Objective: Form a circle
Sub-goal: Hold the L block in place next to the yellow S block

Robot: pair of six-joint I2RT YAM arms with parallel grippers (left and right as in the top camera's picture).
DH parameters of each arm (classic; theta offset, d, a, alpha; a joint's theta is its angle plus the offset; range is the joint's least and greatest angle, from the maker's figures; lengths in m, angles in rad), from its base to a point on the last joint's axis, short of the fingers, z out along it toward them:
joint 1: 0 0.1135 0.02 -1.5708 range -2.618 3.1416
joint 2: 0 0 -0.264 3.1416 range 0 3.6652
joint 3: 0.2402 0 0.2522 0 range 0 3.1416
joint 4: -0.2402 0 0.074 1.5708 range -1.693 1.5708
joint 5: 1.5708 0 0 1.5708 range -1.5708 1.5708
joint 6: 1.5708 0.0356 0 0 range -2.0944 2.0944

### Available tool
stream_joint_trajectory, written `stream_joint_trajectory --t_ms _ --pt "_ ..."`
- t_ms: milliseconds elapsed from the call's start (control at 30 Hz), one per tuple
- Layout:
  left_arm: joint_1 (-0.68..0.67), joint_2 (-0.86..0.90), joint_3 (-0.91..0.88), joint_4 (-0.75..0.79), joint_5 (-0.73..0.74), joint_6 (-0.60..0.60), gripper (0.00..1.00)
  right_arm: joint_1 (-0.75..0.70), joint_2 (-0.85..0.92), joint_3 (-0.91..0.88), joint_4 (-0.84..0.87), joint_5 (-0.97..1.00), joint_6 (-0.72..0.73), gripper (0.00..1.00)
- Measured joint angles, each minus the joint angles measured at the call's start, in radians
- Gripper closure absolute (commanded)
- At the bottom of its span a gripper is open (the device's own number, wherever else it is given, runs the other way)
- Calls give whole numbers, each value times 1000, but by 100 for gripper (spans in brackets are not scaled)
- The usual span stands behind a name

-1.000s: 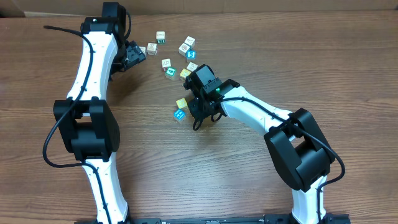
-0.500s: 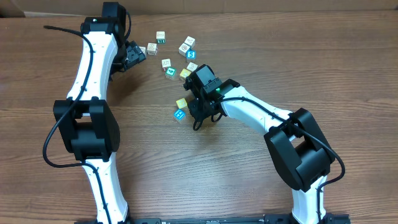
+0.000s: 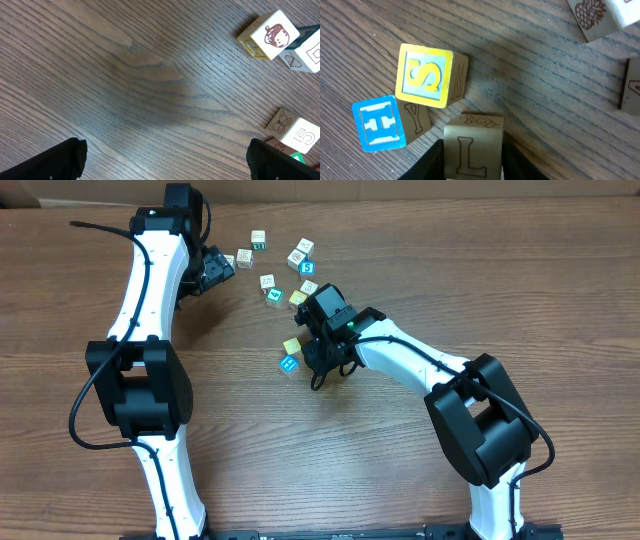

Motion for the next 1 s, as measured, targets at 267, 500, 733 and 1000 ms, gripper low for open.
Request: stream_joint_trajectory --t_ms 267,500,733,1000 --pt "0 0 0 0 0 0 0 0 0 0 11 0 -4 68" --pt "0 0 0 0 0 0 1 0 0 0 12 0 -3 68" --pt "0 0 0 0 0 0 1 0 0 0 14 0 -3 68" --pt "0 0 0 0 0 0 1 0 0 0 14 0 -3 67"
